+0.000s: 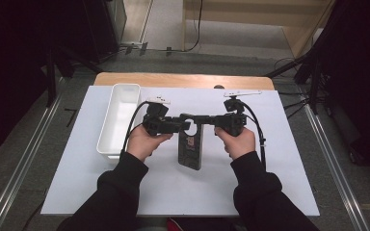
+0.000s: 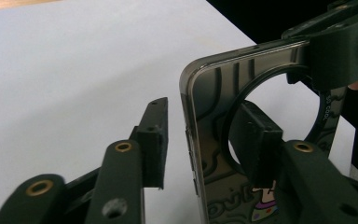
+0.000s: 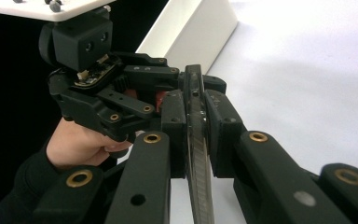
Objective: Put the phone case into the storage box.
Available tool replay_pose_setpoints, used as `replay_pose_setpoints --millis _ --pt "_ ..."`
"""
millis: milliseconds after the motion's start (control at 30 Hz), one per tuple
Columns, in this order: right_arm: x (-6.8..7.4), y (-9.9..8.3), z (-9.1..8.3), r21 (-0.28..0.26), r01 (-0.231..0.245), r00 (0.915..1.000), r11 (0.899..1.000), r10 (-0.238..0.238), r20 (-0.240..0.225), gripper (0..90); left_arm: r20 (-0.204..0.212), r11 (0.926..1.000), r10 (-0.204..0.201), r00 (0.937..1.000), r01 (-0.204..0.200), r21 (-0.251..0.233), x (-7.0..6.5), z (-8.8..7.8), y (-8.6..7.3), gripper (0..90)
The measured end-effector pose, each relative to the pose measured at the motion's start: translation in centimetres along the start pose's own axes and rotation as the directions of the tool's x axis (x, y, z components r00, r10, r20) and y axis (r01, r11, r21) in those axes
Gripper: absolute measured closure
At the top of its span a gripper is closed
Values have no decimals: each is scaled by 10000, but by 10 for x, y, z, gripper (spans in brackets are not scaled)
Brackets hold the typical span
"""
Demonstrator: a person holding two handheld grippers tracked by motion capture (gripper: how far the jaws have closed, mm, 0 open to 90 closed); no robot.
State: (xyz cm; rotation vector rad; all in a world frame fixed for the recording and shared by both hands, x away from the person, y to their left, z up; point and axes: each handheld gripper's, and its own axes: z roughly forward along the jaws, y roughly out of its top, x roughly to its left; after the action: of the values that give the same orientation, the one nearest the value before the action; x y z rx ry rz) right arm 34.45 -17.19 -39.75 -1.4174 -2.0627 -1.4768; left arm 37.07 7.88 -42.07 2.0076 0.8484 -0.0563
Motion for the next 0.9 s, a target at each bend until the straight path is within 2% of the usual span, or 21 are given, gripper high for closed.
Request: replay_pose_setpoints --millis 200,300,500,900 --pt "1 0 1 -20 54 10000 10000 -54 -73 775 146 10000 42 9999 -42 -32 -1 0 0 636" --pt "2 0 2 -64 119 9999 9999 -120 -95 775 288 9992 -396 9988 395 68 2 -1 0 641" --pt "3 0 2 -83 147 9999 9999 -148 -82 775 328 9990 -435 9985 433 63 3 -1 0 685" --pt "4 0 3 -140 280 9995 9995 -282 -139 774 114 9995 -287 9995 288 -123 1 -4 1 705"
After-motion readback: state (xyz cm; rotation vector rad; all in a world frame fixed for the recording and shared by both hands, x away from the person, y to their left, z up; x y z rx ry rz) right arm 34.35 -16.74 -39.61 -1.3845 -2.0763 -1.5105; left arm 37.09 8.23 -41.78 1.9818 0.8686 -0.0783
